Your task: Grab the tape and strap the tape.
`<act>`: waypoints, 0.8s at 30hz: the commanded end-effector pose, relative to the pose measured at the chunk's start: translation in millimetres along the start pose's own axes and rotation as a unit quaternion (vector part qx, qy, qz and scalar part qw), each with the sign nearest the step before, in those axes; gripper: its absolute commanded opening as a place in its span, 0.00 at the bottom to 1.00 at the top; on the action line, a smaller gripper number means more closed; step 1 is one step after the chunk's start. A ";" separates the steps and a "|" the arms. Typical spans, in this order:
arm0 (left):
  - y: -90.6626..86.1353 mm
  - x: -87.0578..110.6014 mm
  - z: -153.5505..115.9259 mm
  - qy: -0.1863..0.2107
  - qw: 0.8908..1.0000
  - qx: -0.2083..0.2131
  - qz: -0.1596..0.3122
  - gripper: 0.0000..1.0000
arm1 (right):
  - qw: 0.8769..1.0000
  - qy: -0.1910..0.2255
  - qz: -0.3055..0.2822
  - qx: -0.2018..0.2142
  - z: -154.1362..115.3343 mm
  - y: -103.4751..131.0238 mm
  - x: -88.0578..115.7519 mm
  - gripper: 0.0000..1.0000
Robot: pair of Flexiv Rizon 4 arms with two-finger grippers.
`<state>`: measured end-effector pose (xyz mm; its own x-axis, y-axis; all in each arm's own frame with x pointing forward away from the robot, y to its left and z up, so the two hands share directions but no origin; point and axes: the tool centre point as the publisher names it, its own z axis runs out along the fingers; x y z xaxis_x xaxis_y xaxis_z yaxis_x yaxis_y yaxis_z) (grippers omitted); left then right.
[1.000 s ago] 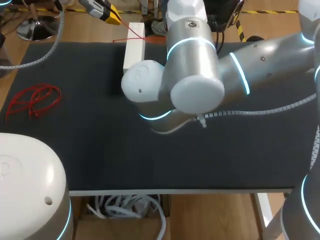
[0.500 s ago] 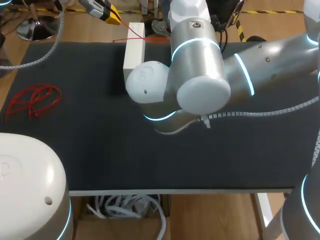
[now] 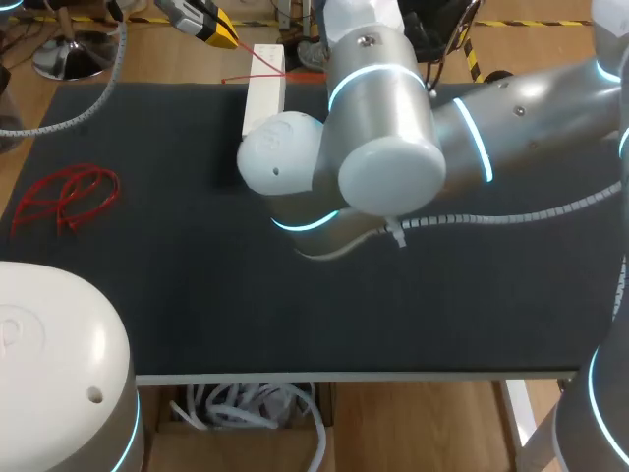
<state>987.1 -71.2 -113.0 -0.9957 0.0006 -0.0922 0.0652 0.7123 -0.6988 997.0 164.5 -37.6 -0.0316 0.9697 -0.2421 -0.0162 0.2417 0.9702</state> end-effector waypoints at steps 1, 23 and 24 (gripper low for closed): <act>-0.3 -0.1 -0.2 0.001 1.000 -0.001 0.000 0.00 | 0.998 -0.017 -0.052 0.033 -1.9 21.8 7.4 0.00; -0.3 -0.1 -0.2 0.001 1.000 -0.001 0.000 0.00 | 0.965 -0.044 -0.256 0.037 -7.3 34.2 38.4 0.00; -0.3 -0.1 -0.2 0.001 1.000 -0.001 0.000 0.00 | 0.964 -0.042 -0.259 0.037 -7.0 32.9 40.9 0.00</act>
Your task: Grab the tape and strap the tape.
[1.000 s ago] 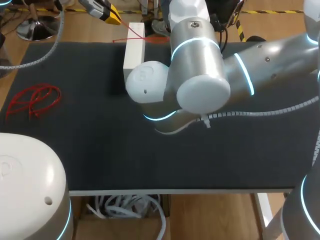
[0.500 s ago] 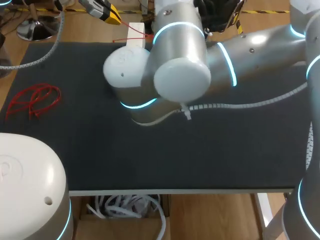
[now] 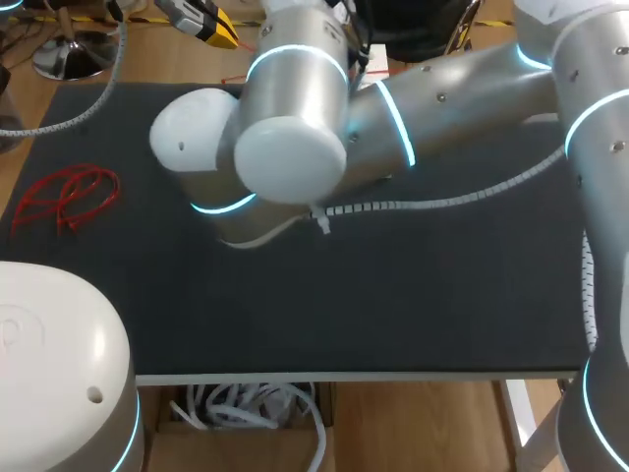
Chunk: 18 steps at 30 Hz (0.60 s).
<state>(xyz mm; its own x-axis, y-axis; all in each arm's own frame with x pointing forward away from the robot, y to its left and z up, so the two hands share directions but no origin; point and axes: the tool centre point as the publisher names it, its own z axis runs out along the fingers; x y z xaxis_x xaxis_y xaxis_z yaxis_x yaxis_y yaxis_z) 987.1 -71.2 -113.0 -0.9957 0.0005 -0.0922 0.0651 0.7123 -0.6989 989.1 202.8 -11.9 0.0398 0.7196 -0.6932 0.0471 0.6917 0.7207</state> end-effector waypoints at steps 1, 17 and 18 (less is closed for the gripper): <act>-0.3 -0.1 -0.2 0.001 1.000 -0.001 0.000 0.00 | 1.000 0.000 -0.003 0.008 -1.8 3.8 11.9 0.00; -0.3 -0.1 -0.2 0.001 1.000 -0.001 0.000 0.00 | 0.984 -0.008 -0.177 0.019 -1.8 21.7 18.7 0.00; -0.3 -0.1 -0.2 0.001 1.000 -0.001 0.000 0.00 | 0.983 -0.009 -0.185 0.019 -1.8 22.7 19.5 0.00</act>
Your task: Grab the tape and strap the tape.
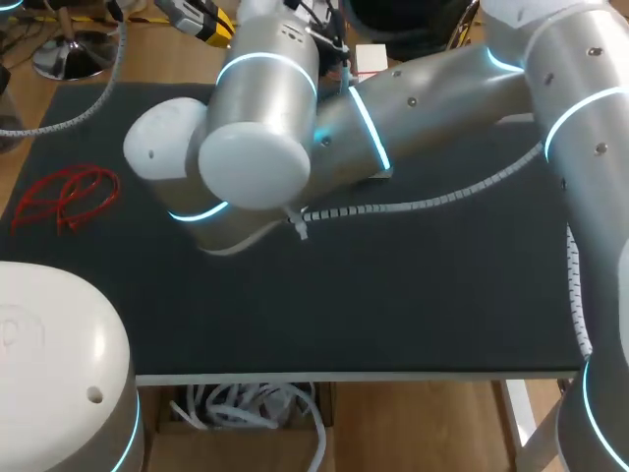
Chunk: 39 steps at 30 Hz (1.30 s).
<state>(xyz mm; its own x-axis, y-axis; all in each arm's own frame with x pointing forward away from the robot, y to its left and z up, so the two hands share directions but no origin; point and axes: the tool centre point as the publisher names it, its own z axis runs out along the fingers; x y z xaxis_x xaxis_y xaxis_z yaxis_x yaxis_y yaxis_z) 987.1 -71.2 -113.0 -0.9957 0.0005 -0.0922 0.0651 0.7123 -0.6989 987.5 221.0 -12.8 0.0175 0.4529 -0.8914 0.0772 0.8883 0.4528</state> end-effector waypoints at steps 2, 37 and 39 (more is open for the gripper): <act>-0.3 -0.1 -0.2 0.001 1.000 -0.001 0.000 0.00 | 1.000 -0.001 -0.026 0.012 0.6 14.1 4.4 0.00; -0.3 -0.1 -0.2 0.001 1.000 -0.001 0.000 0.00 | 0.916 -0.015 -0.400 -0.006 -11.5 2.7 15.6 0.00; -0.3 -0.1 -0.2 0.001 1.000 -0.001 0.000 0.00 | 0.905 -0.016 -0.424 -0.011 -9.9 1.3 16.1 0.00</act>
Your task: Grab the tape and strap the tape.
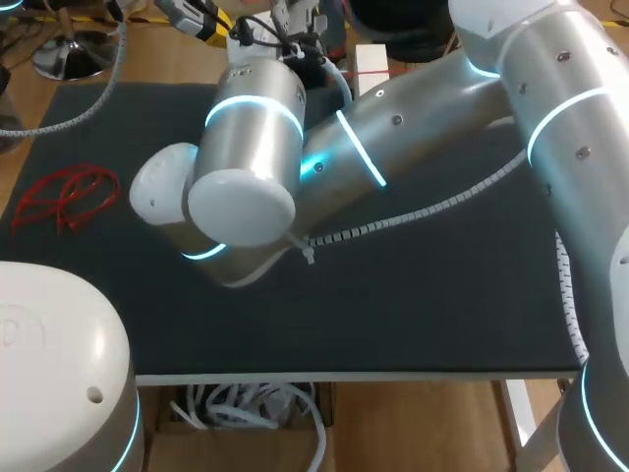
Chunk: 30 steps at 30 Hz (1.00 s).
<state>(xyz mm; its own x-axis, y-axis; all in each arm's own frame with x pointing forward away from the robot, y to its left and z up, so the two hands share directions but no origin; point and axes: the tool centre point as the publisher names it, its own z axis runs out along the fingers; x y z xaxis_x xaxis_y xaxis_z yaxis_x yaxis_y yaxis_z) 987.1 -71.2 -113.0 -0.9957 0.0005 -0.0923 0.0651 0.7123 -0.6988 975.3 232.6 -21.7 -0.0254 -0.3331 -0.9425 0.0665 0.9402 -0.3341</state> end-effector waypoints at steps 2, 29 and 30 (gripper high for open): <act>-0.3 -0.1 -0.2 0.001 1.000 -0.001 0.000 0.00 | 0.999 -0.007 -0.030 -0.010 3.6 0.8 6.7 0.00; -0.3 -0.1 -0.2 0.001 1.000 -0.001 0.000 0.00 | 0.995 -0.035 -0.095 -0.005 1.7 5.0 -1.4 0.00; -0.3 -0.1 -0.2 0.001 1.000 -0.001 0.000 0.00 | 0.995 -0.035 -0.095 -0.005 1.7 5.0 -1.4 0.00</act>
<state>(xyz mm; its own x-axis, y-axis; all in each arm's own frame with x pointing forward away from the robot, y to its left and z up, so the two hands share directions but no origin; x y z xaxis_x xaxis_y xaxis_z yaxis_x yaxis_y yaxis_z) 987.0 -71.2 -112.9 -0.9957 0.0006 -0.0923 0.0652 0.7123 -0.6988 980.3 239.0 -28.4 0.0478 -0.5098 -0.8589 0.0680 0.8596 -0.5064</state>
